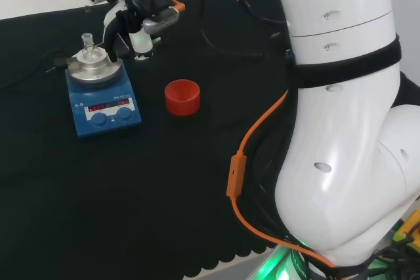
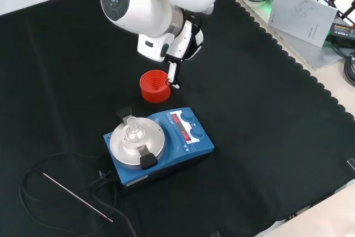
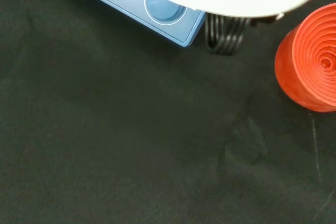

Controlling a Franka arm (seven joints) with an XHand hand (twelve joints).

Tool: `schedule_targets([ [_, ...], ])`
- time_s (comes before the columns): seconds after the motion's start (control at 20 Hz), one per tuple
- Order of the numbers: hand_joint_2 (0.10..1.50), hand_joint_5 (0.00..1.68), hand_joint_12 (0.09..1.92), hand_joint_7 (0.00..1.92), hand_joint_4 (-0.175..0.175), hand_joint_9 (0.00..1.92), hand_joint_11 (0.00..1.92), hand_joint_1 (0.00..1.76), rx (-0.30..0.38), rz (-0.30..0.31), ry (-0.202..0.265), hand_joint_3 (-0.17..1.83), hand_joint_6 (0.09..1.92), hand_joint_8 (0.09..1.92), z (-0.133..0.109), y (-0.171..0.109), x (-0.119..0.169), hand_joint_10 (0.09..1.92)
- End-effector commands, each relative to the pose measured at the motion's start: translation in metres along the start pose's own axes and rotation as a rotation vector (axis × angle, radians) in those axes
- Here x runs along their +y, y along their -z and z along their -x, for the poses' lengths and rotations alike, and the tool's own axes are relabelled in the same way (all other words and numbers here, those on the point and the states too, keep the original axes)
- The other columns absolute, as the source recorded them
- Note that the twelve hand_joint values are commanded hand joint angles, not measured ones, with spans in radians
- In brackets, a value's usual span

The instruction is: Turn on the heater.

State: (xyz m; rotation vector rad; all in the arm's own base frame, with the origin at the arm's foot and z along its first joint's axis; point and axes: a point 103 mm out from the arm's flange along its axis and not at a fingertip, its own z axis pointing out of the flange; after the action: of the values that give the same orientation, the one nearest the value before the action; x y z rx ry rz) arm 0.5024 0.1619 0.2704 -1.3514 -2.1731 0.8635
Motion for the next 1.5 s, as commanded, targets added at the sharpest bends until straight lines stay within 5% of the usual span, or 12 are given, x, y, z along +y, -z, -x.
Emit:
schedule_targets([
  [0.05, 0.59, 0.35, 1.27, 1.70, 0.013, 1.90, 1.67, 1.51, -0.008, 0.019, 0.049, 1.23, 0.86, 1.92, -0.009, -0.008, 0.000, 1.71],
  [0.55, 0.59, 0.32, 1.26, 1.69, 0.006, 1.90, 1.67, 1.51, -0.017, 0.042, 0.120, 1.23, 0.86, 1.92, -0.026, -0.025, 0.018, 1.70],
  [1.5, 0.59, 0.30, 1.26, 1.70, 0.001, 1.90, 1.67, 1.51, -0.021, 0.016, 0.147, 1.22, 0.82, 1.92, -0.033, -0.040, 0.058, 1.69],
])
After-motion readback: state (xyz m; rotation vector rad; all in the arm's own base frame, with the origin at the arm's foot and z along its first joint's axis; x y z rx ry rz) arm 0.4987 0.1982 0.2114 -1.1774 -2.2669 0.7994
